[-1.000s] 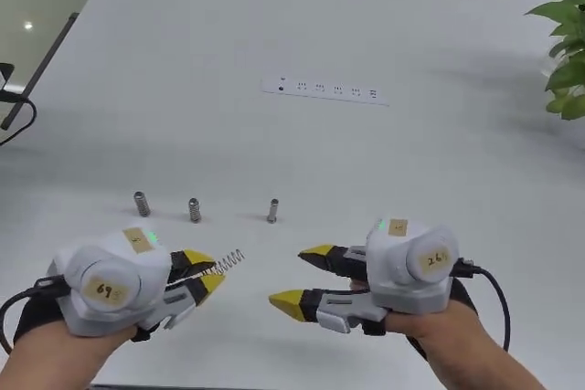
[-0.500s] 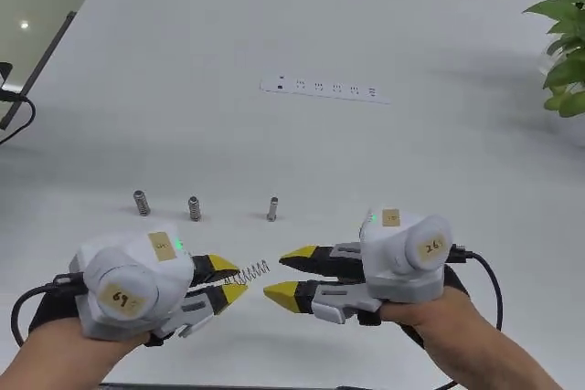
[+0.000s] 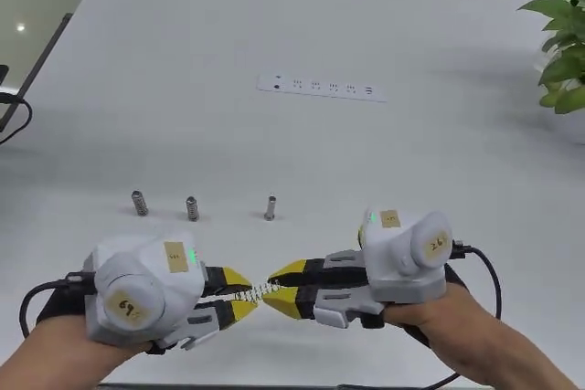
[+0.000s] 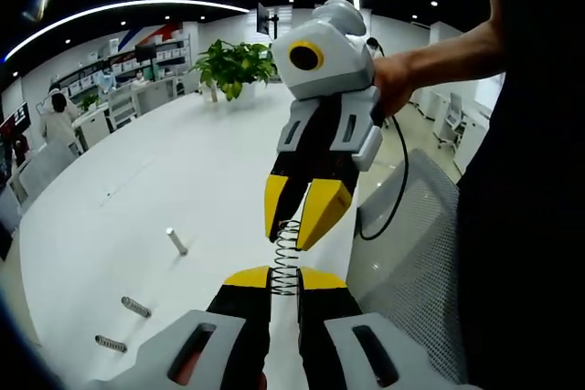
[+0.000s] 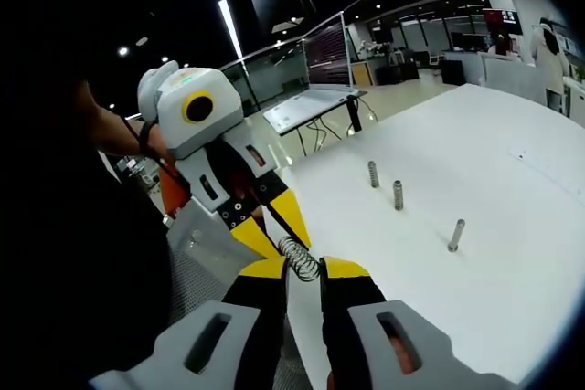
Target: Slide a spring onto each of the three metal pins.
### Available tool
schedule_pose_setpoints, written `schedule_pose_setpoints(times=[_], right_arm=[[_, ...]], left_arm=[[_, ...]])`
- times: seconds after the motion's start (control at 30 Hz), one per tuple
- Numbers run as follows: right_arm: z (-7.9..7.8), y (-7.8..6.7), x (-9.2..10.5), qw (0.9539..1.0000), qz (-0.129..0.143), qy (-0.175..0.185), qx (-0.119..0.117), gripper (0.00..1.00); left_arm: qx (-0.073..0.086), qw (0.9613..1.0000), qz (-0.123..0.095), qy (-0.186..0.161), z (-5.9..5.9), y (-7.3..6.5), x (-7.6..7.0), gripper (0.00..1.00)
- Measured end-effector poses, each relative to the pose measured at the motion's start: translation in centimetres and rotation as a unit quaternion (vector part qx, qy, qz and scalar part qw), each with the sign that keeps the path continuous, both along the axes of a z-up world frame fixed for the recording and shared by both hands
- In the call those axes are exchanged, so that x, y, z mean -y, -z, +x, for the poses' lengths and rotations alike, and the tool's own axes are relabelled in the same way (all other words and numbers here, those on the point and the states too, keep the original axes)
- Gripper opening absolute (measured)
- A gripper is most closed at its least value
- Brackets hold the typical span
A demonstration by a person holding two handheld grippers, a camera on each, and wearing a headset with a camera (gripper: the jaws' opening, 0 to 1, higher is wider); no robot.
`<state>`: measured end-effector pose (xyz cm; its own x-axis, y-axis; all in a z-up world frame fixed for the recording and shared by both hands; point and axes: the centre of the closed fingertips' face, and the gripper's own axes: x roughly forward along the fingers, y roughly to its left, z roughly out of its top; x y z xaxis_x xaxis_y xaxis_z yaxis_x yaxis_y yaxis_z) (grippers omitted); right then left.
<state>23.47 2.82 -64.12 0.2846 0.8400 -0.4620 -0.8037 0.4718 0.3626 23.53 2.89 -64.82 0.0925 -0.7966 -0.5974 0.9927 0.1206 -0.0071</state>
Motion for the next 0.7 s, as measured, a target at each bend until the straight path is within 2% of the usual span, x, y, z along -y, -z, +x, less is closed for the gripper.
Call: schedule_pose_setpoints(times=[0.27, 0.4, 0.47, 0.5, 0.53, 0.6, 0.7], right_arm=[[-0.1, 0.0, 0.2, 0.9999, -0.01, -0.004, 0.001, 0.11], [-0.1, -0.3, 0.3, 0.9997, -0.024, -0.008, 0.006, 0.11], [-0.1, -0.7, 0.2, 0.9997, -0.022, -0.011, 0.007, 0.09], [0.0, -1.4, 0.0, 0.9998, -0.011, -0.012, 0.007, 0.09], [0.1, -1.6, -0.1, 0.9997, -0.016, -0.011, 0.013, 0.09], [0.3, -1.6, 0.1, 0.9993, -0.027, -0.017, 0.018, 0.09], [0.5, -1.8, 0.1, 0.9988, -0.036, -0.023, 0.024, 0.09]], left_arm=[[0.005, 0.9999, 0.006, 0.01, -0.2, 0.1, 0.4, 0.02], [0.013, 0.9997, 0.011, 0.016, -0.1, 0.2, 0.6, 0.02], [0.022, 0.9993, 0.022, 0.02, 0.1, 0.5, 0.6, 0.02], [0.024, 0.9992, 0.02, 0.024, 0.1, 0.5, 0.8, 0.02], [0.019, 0.9994, 0.015, 0.023, 0.1, 0.3, 1.1, 0.02], [0.022, 0.9993, 0.015, 0.024, 0.2, 0.4, 1.2, 0.02], [0.018, 0.9995, 0.008, 0.023, 0.5, 0.2, 1.7, 0.02]])
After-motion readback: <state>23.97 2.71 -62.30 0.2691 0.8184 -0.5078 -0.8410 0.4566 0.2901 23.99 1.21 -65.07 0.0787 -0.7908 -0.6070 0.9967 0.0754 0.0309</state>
